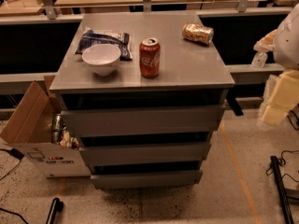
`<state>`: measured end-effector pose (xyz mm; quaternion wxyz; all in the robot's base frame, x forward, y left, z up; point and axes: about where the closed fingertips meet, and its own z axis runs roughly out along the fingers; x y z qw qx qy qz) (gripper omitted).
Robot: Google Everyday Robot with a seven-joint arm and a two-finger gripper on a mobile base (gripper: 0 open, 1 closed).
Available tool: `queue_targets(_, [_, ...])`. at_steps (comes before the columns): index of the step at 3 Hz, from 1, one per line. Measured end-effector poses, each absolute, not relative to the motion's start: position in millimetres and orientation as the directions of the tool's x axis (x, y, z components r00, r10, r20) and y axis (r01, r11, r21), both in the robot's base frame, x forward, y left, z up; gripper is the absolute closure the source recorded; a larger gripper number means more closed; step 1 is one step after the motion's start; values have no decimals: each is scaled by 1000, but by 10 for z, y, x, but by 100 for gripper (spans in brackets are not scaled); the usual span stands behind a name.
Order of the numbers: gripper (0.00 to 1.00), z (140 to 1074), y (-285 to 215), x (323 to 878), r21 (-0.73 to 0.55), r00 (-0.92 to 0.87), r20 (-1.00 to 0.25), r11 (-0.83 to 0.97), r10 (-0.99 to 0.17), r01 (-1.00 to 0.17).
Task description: Open bottom drawer
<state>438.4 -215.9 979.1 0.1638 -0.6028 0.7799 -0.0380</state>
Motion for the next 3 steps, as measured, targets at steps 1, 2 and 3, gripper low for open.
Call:
queue_targets(1, [0,9363,-1990,4432,-293,-179,-220,240,-959,-926])
queue_targets(2, [0,9363,-1990,4432,-293,-179,-220,240,-959,-926])
queue_targets(3, [0,8994,-1875,4497,-268,-142,-272,216,-952,-939])
